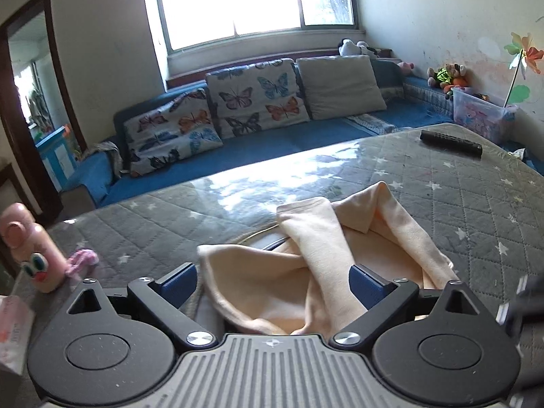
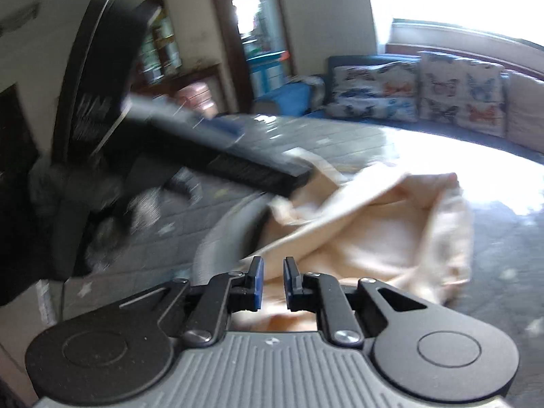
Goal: Fold clothes
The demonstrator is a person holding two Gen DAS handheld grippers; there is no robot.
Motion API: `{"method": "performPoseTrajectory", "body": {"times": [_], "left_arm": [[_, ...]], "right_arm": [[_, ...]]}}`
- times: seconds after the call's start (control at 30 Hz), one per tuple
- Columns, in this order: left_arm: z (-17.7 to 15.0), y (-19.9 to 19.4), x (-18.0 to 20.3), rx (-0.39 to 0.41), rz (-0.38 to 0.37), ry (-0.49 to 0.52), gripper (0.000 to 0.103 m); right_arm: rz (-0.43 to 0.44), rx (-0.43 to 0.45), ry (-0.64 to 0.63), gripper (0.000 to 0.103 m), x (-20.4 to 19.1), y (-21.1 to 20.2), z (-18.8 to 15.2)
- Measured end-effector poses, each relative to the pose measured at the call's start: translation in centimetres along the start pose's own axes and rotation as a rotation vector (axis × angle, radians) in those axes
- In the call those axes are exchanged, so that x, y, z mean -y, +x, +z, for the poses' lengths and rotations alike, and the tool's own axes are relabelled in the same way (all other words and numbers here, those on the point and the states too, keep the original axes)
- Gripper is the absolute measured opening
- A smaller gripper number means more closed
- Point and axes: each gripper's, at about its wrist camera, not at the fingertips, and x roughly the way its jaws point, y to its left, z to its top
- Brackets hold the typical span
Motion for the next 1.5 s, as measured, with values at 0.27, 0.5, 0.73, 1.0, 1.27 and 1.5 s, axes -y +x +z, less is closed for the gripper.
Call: {"method": "performPoseTrajectory", "body": {"times": [0.27, 0.5, 0.73, 1.0, 1.27, 1.5], "left_arm": [[1.3, 4.5, 1.1, -0.042, -0.033, 0.013, 0.097], [1.8, 8.0, 1.4, -0.097, -0.072, 0.006, 0.096], [1.3, 8.6, 0.0, -0.111, -0.102, -0.035, 0.029], [0.4, 5.0, -3.5, -0.035, -0.059, -0.115, 0.007], [-2.9, -2.2, -9.7, 0.02, 0.073, -0.246, 0.007], [-9.3, -5.7, -13.4, -0.065, 0.153, -0.383, 0.007]], "right_arm": [[-0.258, 0.023, 0.088, 0.022, 9.1, 2.4, 3.3], [-0.303, -0.008, 0.15, 0.026, 13.7, 7.6, 4.9], [-0.29, -0.044, 0.243, 0.013, 16.7, 11.0, 5.1], [-0.354, 0.025, 0.247, 0.005, 16.2, 7.7, 4.3], [-0.46, 0.085, 0.3, 0.005, 16.4, 1.2, 1.9], [-0.555, 0.063, 0.365, 0.005, 17.0, -2.1, -2.6]]}}
